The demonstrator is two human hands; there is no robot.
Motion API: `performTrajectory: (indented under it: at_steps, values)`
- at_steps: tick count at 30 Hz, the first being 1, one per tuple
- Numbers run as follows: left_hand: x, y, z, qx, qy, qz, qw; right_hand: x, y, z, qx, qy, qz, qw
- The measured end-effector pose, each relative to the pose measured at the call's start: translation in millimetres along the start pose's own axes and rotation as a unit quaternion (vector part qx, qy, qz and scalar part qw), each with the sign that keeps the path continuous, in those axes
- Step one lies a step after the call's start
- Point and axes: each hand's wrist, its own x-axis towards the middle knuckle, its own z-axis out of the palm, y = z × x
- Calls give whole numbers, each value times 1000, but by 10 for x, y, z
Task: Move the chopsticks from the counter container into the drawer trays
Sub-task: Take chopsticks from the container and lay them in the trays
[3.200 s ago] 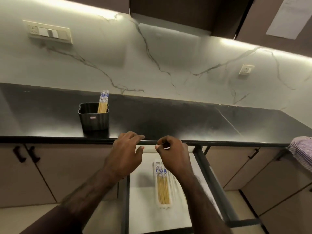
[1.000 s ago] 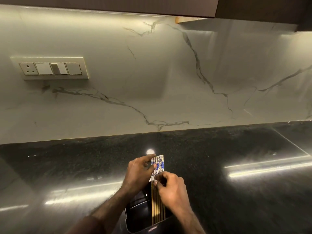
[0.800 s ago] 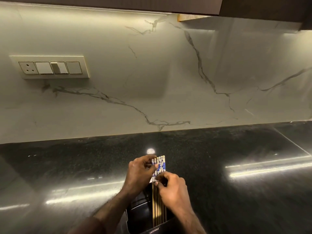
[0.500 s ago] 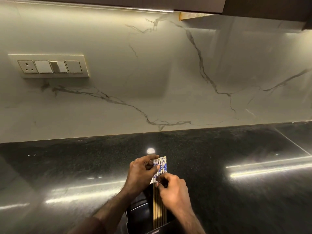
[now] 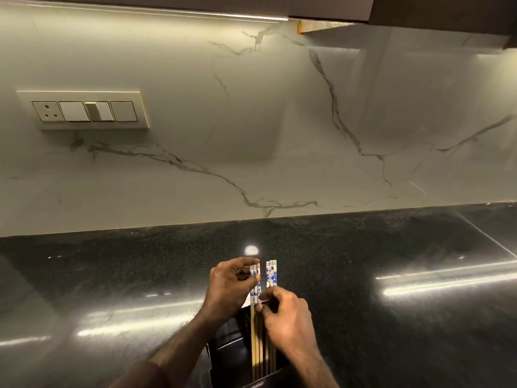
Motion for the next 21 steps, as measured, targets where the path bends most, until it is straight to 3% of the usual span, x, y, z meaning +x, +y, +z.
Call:
performTrajectory:
  at_steps: [11,21]
  values:
    - [67,347,-316,-92,-39,-8,995,-44,-81,7,26,-14,-30,999]
    - [219,700,-697,-169,-64,-4,984,-31,-98,-81,232,-138,-19,963]
